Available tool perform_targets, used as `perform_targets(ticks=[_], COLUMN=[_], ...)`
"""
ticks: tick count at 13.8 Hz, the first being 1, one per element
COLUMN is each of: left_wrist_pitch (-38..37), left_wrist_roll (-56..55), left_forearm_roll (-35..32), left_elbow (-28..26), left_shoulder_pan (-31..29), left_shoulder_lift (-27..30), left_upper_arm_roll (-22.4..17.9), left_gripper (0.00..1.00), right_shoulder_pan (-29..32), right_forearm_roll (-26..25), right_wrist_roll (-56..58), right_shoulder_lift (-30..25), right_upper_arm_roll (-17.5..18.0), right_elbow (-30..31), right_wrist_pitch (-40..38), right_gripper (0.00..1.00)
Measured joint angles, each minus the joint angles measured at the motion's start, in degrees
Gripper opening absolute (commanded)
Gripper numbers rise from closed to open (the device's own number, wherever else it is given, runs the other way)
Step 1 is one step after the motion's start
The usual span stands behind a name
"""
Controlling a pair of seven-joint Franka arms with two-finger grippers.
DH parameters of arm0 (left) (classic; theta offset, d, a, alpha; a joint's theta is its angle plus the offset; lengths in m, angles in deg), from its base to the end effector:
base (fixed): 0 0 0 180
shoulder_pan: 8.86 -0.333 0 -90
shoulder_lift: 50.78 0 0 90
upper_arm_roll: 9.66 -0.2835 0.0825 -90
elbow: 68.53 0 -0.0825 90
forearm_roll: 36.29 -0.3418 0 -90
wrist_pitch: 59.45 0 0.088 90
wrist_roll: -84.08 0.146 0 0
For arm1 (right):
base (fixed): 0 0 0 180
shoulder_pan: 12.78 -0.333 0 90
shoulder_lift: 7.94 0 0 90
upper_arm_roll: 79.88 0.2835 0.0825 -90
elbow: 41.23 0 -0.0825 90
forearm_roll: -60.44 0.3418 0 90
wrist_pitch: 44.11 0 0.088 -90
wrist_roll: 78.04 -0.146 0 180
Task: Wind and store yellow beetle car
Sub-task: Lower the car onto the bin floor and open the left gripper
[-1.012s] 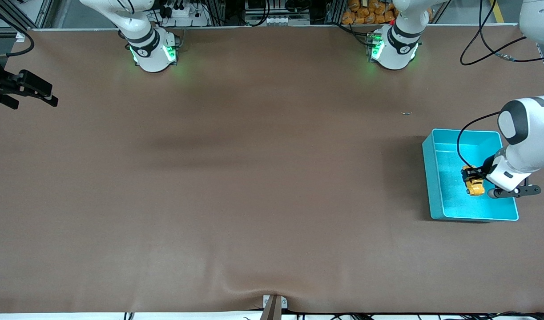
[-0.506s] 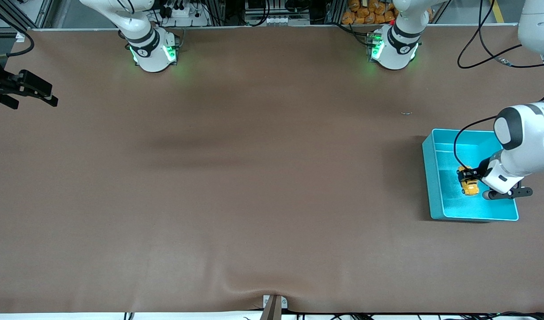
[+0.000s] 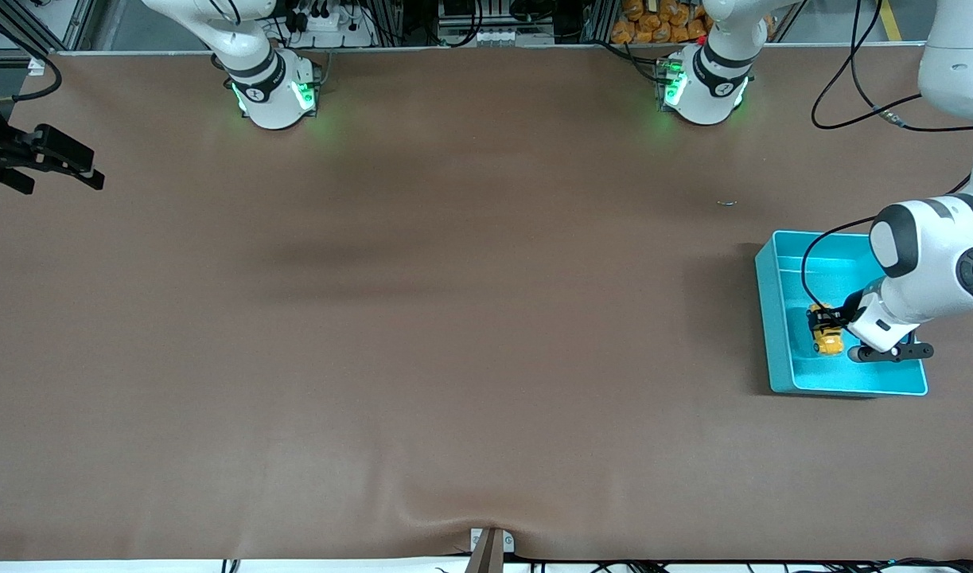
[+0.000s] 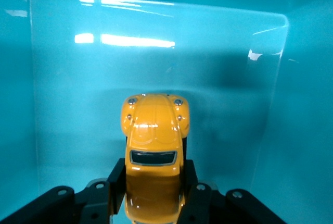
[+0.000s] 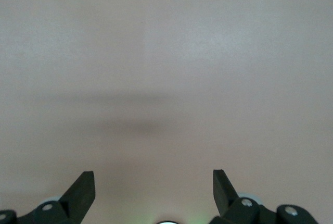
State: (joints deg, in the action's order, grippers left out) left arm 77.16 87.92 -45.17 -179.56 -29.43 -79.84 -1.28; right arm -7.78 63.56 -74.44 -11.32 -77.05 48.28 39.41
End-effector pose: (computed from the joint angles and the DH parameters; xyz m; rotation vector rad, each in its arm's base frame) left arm 0.5583 0.1262 0.1833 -3.1151 -0.0723 0.0875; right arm 0.4824 -0.0092 0.5766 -3.0870 -0.0459 0.0664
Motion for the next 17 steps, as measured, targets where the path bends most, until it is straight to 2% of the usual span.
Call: perform_targets(ticks=[11, 12, 14, 17], left_wrist_pitch=[0.4, 0.4, 0.4, 0.5], left_wrist_roll=[3.1, 3.1, 3.1, 3.0], left_forearm_roll=[-2.0, -2.1, -2.2, -2.2], left_elbow=[0.0, 0.0, 0.0, 0.4], left_shoulder_pan=[-0.8, -0.8, -0.8, -0.7], left_shoulder_lift=[-1.1, -1.1, -1.1, -1.1], left_upper_arm_roll=[-0.3, -0.3, -0.2, -0.1], left_gripper=[0.0, 0.21, 1.0, 1.0], right_shoulder_pan=[0.0, 0.0, 0.0, 0.0], right_forearm_roll=[-0.6, -0.7, -0.8, -0.8], right_wrist_roll=[0.0, 0.0, 0.0, 0.0], right_shoulder_lift=[0.0, 0.0, 0.0, 0.0], right_upper_arm_roll=[-0.1, -0.1, -0.1, -0.1], right_elbow=[0.0, 0.0, 0.0, 0.0], right_wrist_pitch=[0.0, 0.0, 0.0, 0.0], right_gripper=[1.0, 1.0, 1.0, 1.0])
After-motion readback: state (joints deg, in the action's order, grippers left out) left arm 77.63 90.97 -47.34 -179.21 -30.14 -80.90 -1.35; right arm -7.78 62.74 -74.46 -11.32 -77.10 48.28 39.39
